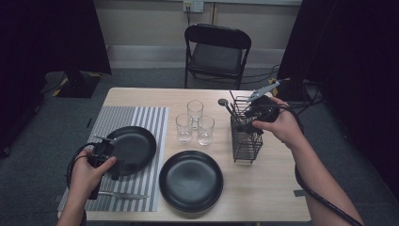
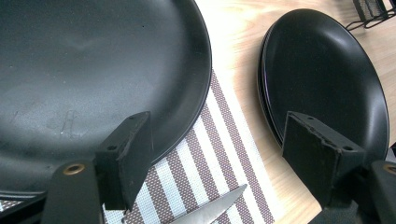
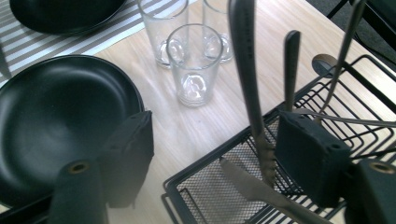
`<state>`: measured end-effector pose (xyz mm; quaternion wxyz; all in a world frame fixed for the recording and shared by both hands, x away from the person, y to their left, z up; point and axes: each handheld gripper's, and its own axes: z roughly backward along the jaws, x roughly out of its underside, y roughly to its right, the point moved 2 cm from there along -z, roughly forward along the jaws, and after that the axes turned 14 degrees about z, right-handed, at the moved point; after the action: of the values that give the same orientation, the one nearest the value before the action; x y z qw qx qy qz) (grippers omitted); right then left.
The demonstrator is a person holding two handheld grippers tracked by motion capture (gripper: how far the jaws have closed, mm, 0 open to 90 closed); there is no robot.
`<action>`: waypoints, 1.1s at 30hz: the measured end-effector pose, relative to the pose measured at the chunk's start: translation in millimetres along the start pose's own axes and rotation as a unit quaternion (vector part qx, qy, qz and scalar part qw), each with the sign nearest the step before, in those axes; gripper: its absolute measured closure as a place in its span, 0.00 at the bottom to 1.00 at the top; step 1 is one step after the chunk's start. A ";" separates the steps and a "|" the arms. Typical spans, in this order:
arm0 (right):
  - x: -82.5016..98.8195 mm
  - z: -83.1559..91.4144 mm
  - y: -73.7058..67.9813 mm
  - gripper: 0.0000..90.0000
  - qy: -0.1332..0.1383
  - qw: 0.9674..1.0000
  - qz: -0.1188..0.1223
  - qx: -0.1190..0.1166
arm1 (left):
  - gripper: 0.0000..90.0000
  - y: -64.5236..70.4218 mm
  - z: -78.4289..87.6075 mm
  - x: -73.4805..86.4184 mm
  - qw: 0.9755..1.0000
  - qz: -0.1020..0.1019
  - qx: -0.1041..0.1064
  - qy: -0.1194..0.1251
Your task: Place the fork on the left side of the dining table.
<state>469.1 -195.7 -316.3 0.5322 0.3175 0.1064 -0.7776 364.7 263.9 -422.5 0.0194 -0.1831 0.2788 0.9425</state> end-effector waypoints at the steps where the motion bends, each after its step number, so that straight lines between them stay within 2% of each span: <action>1: 0.4 0.2 1.7 0.33 0.001 1.000 -0.002 0.001 | 0.27 0.1 0.0 0.0 1.000 0.000 0.000 0.000; 13: 6.3 -4.4 19.7 0.43 -0.012 0.999 -0.030 0.035 | 0.27 -0.5 -1.1 -0.4 1.000 -0.005 0.000 -0.002; 15: 6.0 -5.7 22.2 0.45 -0.014 0.999 -0.030 0.034 | 0.27 -0.2 -1.5 -0.2 1.000 -0.001 0.001 -0.001; 30: 2.6 -16.0 37.2 0.46 -0.029 0.998 -0.029 0.049 | 0.27 -1.5 -2.6 -0.4 1.000 -0.005 -0.002 -0.006; 31: 2.4 -16.7 38.0 0.47 -0.029 0.998 -0.028 0.048 | 0.27 -1.3 -3.1 -0.2 1.000 0.001 0.001 -0.005; 33: 2.5 -17.7 40.2 0.47 -0.030 0.998 -0.029 0.051 | 0.27 -2.7 -3.0 -0.3 1.000 -0.004 -0.002 -0.008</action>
<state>511.2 -205.2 -324.6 0.4958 0.3173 0.0599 -0.8062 366.4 264.6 -426.1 0.0249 -0.1763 0.2758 0.9446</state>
